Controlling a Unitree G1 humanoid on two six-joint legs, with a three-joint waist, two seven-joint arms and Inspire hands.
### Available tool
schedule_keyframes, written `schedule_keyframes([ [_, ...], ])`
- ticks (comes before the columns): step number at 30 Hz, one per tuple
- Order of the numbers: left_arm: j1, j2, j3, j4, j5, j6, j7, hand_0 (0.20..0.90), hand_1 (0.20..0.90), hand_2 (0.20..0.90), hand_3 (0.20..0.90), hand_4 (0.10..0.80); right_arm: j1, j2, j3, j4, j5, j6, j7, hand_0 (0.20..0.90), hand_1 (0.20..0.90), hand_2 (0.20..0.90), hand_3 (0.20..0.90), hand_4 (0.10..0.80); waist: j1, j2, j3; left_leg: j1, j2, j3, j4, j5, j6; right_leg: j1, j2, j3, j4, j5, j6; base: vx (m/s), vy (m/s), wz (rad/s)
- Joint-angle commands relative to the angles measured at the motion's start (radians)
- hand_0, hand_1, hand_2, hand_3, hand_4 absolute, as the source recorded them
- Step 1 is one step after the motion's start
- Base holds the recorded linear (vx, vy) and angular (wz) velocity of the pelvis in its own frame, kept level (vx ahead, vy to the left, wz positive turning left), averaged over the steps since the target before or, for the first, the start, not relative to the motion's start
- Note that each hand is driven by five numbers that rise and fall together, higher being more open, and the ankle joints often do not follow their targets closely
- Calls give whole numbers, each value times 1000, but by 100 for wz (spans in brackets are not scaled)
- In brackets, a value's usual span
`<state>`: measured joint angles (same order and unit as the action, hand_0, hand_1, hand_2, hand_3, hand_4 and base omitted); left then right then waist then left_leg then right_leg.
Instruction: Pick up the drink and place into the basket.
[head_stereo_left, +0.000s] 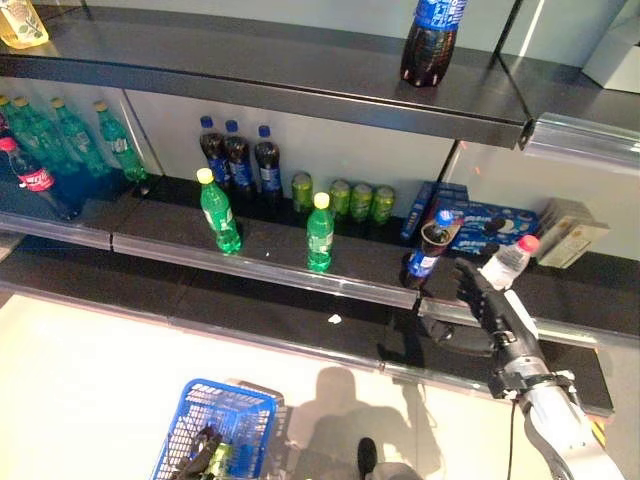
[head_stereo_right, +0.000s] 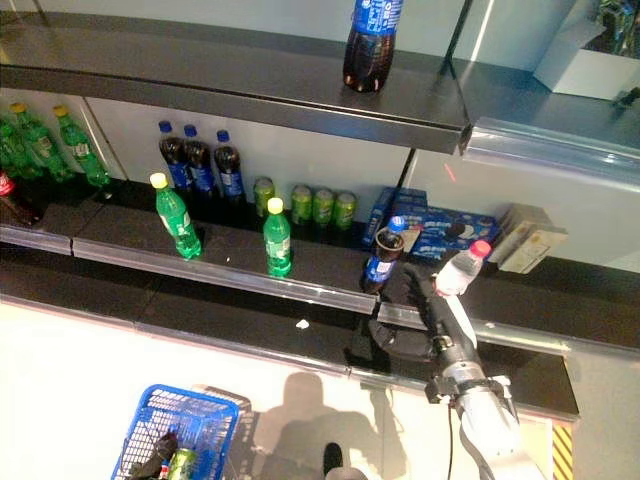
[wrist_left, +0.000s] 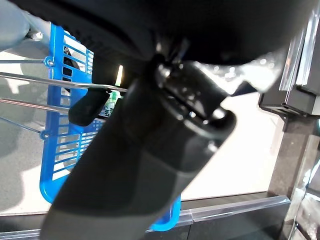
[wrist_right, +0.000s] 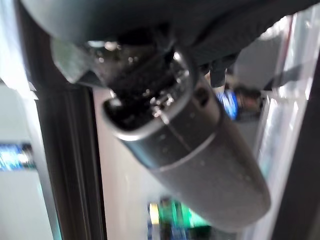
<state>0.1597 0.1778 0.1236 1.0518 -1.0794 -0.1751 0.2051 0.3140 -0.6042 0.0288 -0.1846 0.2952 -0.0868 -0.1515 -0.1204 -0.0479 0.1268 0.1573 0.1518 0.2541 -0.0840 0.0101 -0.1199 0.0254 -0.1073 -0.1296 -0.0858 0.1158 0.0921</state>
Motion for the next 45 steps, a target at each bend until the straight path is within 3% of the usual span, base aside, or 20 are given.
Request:
schedule_keyframes([
  [1,27,33,43,-9,38,-55,-37,300,300,300,200,100,-18,-18,-140,-135,3,-156,-190,900,900,900,900,800,-27,0,-20,1,15,58,114,-90,34,-36,-70,11,94,-66,96,8,22,-4],
  [7,1,34,36,8,32,-50,-25,300,300,300,200,100,-59,7,-171,-125,9,-157,-387,900,900,900,900,800,-34,11,-20,-1,14,69,140,-101,37,-51,-68,14,117,-74,90,29,9,-7],
  [11,-12,33,15,7,34,-43,-14,300,300,300,200,100,-96,15,-171,-102,18,-119,-458,900,900,900,900,800,-29,22,-7,-22,16,62,175,-108,37,-65,-67,11,146,-86,80,25,-6,-12],
  [18,-60,28,-42,0,6,-46,9,300,300,300,200,100,-209,2,-115,-30,27,-111,-493,900,900,900,900,800,-18,41,48,-100,25,29,255,-110,30,-118,-64,0,213,-108,54,-45,-7,2],
  [21,-125,30,-96,-26,-37,-54,28,300,300,300,200,100,-359,-18,-65,42,20,-147,-535,900,900,900,900,800,-2,50,134,-190,22,-7,317,-108,28,-178,-68,-2,257,-114,34,-222,-12,7],
  [28,-200,30,-155,-47,-96,-69,28,300,300,300,200,100,-585,-21,-9,124,8,-148,-643,900,900,900,900,800,17,68,232,-291,4,-54,354,-92,32,-263,-74,-10,293,-107,15,-147,-12,9],
  [45,-254,7,-199,-72,-123,-70,-16,300,300,300,200,100,-792,-59,-18,293,62,-151,-760,900,900,900,900,800,39,132,311,-391,-19,-90,375,-17,12,-332,-74,-27,306,-113,-13,-31,-1,2],
])
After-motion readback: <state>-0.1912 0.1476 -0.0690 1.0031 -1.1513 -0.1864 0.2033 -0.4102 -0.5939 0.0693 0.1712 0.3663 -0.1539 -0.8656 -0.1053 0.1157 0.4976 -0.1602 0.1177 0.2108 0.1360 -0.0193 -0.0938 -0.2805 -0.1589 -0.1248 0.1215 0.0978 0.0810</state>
